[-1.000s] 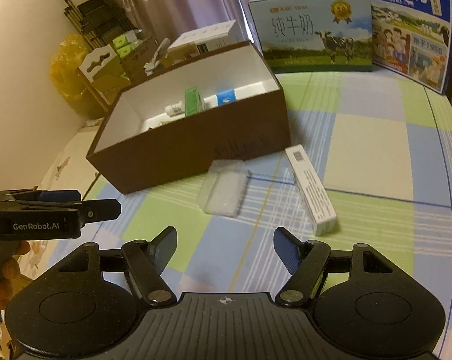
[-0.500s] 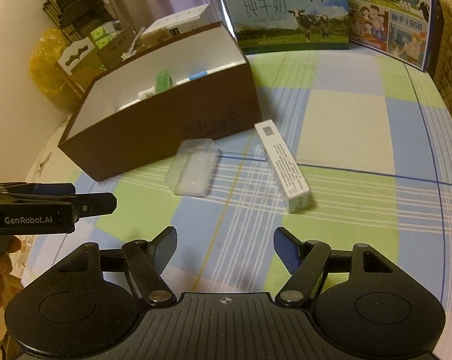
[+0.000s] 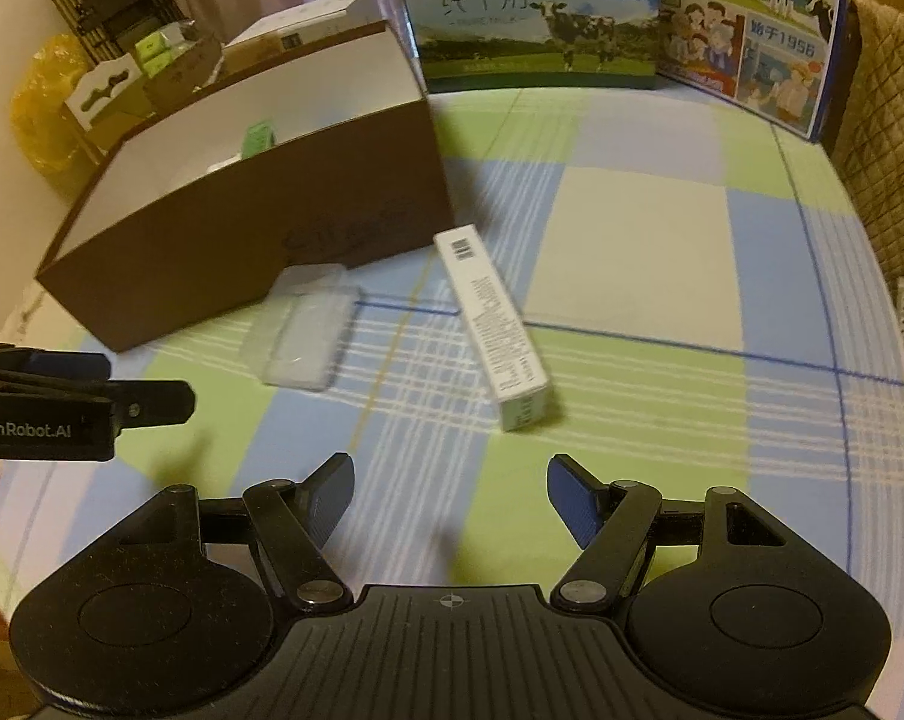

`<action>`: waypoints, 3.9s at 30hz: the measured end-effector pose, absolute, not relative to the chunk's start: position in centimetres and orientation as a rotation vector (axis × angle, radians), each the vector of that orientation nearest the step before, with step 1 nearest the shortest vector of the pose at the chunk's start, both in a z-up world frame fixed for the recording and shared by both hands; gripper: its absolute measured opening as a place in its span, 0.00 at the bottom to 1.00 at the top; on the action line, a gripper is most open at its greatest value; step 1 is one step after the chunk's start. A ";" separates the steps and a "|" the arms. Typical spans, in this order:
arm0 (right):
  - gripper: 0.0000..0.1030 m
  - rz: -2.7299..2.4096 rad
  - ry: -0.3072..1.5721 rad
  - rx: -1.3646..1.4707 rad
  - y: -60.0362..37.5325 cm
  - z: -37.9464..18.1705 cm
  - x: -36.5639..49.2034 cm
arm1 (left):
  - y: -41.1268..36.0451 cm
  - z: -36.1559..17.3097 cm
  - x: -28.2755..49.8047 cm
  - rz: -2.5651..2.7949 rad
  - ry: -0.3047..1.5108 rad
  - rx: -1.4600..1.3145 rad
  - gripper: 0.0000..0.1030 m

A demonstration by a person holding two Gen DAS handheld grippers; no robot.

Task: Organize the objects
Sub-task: 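Withdraw both open tools from the box toward the plastic tray and white box, then grasp the white medicine box with the right tool while the left tool grasps the clear tray, then lift and carry the white box and clear tray over the brown box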

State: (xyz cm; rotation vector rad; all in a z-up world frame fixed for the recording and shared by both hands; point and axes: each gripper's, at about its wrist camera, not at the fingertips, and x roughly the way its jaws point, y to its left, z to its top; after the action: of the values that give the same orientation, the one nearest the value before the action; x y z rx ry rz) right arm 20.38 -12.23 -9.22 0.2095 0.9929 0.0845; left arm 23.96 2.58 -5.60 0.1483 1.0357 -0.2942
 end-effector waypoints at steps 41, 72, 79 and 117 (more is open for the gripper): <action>0.42 0.087 0.943 0.002 -12.0 -13.5 28.4 | -1.7 -12.9 31.9 -0.333 1.019 0.250 0.51; 0.24 0.322 1.107 -0.026 -5.6 -13.5 20.6 | 4.5 -12.2 22.8 -0.345 1.140 0.167 0.51; 0.28 0.308 1.108 -0.031 -5.3 -13.6 21.7 | 3.8 -12.6 23.5 -0.346 1.139 0.184 0.51; 0.22 0.357 1.047 -0.013 -5.5 -11.6 22.8 | 4.9 -8.8 23.0 -0.352 1.046 0.154 0.51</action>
State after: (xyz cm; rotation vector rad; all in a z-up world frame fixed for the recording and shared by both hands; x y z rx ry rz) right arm 22.79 -5.51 -11.55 -0.0129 1.0469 0.3567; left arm 23.05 4.92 -8.76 0.1544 1.0464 -0.3524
